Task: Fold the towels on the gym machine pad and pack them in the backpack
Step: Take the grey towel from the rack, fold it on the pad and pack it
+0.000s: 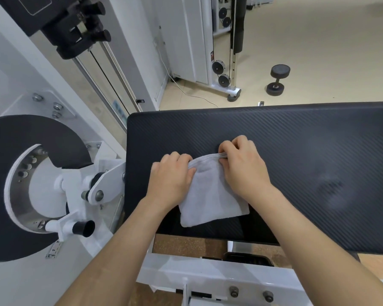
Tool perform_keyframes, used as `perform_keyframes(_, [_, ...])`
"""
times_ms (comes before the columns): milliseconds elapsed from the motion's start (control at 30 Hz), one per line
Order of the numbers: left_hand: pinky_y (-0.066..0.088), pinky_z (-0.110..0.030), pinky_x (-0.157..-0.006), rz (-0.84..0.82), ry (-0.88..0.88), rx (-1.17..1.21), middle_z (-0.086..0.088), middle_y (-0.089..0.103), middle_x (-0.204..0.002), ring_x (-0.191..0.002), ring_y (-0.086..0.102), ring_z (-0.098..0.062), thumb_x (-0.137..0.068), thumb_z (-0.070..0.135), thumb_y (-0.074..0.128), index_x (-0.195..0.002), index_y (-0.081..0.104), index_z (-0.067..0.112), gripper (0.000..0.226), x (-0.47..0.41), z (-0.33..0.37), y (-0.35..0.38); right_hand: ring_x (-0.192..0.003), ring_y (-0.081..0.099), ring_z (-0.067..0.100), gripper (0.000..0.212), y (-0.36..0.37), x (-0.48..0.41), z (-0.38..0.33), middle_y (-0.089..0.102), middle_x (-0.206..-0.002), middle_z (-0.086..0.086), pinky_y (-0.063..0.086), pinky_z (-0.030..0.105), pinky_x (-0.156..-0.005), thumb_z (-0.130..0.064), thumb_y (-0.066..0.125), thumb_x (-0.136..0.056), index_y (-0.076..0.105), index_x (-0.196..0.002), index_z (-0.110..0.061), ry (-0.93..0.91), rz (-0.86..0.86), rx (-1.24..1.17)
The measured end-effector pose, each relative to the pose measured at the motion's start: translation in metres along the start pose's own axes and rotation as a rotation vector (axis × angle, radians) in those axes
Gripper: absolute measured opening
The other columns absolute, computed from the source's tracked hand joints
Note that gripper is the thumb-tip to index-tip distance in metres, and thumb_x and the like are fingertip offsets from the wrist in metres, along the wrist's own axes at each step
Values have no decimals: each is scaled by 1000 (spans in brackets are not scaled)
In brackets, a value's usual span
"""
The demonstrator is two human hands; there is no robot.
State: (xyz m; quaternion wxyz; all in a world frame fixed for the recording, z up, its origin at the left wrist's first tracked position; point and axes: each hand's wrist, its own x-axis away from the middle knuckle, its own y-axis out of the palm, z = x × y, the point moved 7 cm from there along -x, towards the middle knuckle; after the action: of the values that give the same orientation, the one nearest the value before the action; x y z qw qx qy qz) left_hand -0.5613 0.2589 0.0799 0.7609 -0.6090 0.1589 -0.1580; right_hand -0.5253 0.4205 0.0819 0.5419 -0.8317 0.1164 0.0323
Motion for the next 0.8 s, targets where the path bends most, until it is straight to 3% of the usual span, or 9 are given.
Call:
perform_keyframes(133, [44,-25,-68,-75,-240,440,5,57,-100,-86,55,-9,-101,36,43,-106,57,22,20,35,-16,9,-100,48,14,34,-9,4,9,52,-107,-7,42,30,-74,-48,54,-92,52,-119,-28,36,-181,-199])
perform_keyframes(200, [44,-20,-62,-55,-239,589,13,60,-92,-81,58,-5,-100,36,45,-101,56,25,16,51,-17,-1,-99,54,7,52,-8,21,16,57,-108,-12,45,26,-79,-58,55,-87,48,-132,-33,131,-299,-366])
perform_keyframes(300, [46,-15,-66,-15,-164,798,14,64,-89,-80,60,-1,-98,35,51,-101,59,25,12,63,-11,-29,-103,56,-2,65,-4,61,25,61,-108,-20,46,19,-87,-60,58,-82,46,-138,-31,358,-275,-751])
perform_keyframes(400, [53,-24,-76,12,-203,1136,5,69,-97,-89,65,-11,-94,37,58,-105,62,22,19,69,-10,-46,-111,60,4,82,11,97,18,64,-119,-15,51,36,-98,-67,57,-71,45,-142,-27,606,-266,-1143])
perform_keyframes(533, [55,-29,-86,70,-382,1620,-3,71,-110,-104,67,-18,-89,28,55,-114,62,13,30,83,-10,-40,-108,67,21,51,27,121,-35,71,-116,3,51,46,-95,-57,49,-83,65,-121,-26,706,-551,-1621])
perform_keyframes(600, [55,-33,-92,105,-466,1764,-5,70,-116,-109,66,-19,-90,24,52,-118,62,11,31,96,-11,-31,-108,67,26,39,22,115,-49,71,-116,7,50,46,-94,-42,51,-90,69,-117,-21,699,-547,-1792])
perform_keyframes(667, [56,-33,-87,122,-599,1854,-7,71,-115,-104,68,-19,-90,20,53,-117,65,10,31,113,-18,-13,-104,69,27,27,18,105,-50,72,-113,8,55,42,-84,-24,54,-95,67,-117,-16,659,-446,-1744])
perform_keyframes(767, [55,-35,-73,71,-900,1794,-8,72,-110,-91,70,-21,-92,26,55,-108,70,11,27,137,-34,29,-94,69,18,28,21,95,-38,72,-103,-3,59,39,-76,-14,50,-94,63,-116,-26,592,-320,-1271])
perform_keyframes(800, [56,-37,-75,10,-974,1723,-7,73,-109,-92,71,-22,-94,34,56,-109,70,12,30,142,-35,42,-94,66,15,30,24,94,-38,69,-103,-6,57,36,-74,-14,48,-94,59,-118,-29,551,-306,-1146])
